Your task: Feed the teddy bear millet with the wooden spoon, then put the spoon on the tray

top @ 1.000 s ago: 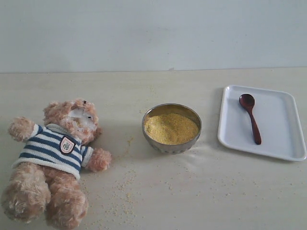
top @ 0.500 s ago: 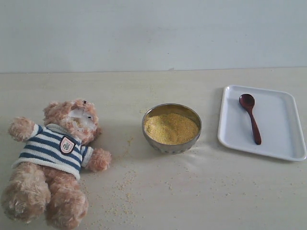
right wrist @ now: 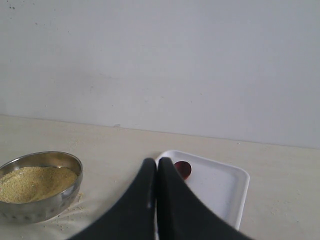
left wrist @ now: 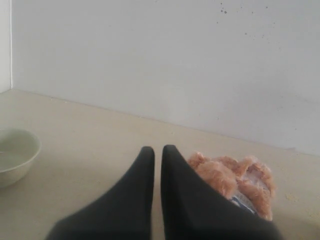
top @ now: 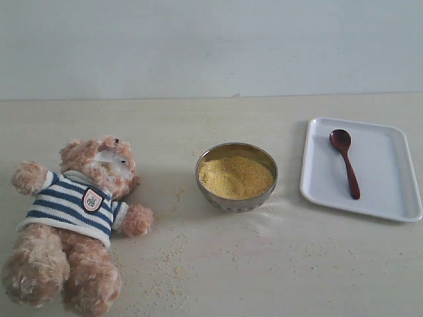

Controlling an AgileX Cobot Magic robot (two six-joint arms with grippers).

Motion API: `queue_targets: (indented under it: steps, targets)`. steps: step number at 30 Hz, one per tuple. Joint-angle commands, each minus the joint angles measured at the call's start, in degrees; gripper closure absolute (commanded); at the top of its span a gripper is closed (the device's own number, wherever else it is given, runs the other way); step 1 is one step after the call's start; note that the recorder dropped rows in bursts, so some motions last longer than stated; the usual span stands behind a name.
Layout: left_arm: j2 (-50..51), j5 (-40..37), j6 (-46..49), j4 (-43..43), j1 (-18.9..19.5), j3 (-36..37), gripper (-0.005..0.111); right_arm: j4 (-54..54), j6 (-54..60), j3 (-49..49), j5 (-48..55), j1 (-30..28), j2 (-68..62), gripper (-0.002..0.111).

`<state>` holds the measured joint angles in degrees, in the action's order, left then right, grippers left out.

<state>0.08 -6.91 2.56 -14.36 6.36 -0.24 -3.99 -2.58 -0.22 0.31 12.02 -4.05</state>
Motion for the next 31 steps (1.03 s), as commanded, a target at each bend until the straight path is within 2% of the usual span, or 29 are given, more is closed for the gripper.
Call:
queue_targets:
  steps: [1,4,11,31]
  targets:
    - [-0.1,0.9,-0.4,0.2,-0.2,0.2,0.102,-0.3,0.0,0.2,-0.3,0.0,0.1,0.108]
    - [-0.1,0.6,-0.4,0.2,-0.2,0.2,0.102,-0.3,0.0,0.2,-0.3,0.0,0.1,0.108]
    - [-0.1,-11.4,0.1,0.5,-0.2,0.2,0.102,-0.3,0.0,0.2,-0.3,0.0,0.1,0.108]
    - [-0.1,-11.3,0.1,0.5,-0.2,0.2,0.102,-0.3,0.0,0.2,-0.3,0.0,0.1,0.108]
